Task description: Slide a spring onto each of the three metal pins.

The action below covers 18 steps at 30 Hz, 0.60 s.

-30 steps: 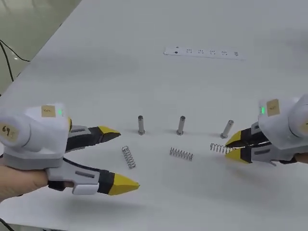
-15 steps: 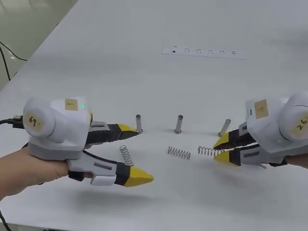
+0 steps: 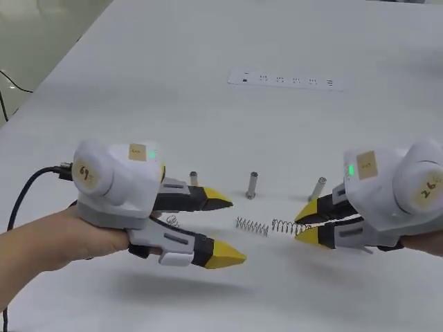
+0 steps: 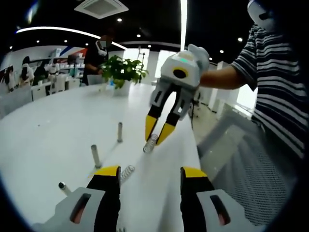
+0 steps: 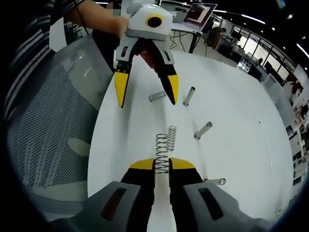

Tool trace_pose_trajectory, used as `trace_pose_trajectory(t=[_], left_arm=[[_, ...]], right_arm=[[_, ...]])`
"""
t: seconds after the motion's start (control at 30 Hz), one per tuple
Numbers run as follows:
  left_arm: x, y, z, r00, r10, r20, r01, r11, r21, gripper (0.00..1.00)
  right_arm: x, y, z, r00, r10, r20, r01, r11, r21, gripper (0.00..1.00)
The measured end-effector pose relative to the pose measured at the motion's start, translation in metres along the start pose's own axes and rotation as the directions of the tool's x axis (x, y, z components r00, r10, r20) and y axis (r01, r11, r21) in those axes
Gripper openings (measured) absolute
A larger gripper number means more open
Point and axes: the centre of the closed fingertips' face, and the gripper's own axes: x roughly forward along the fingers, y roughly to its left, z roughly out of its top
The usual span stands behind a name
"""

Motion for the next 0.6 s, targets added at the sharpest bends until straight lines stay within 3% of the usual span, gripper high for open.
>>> trace_pose_trajectory(t=[0.3,0.6], left_arm=[[0.011,-0.001,0.008,0.9992,-0.032,0.022,0.032,0.999,0.025,0.36],[0.009,0.001,0.024,0.9965,-0.036,0.076,0.034,0.999,0.023,0.30]], right_arm=[[-0.002,0.001,0.005,1.0000,0.003,0.007,-0.003,1.000,0.000,0.07],[-0.009,0.005,0.025,0.9999,0.008,0.014,-0.008,1.000,-0.002,0.07]])
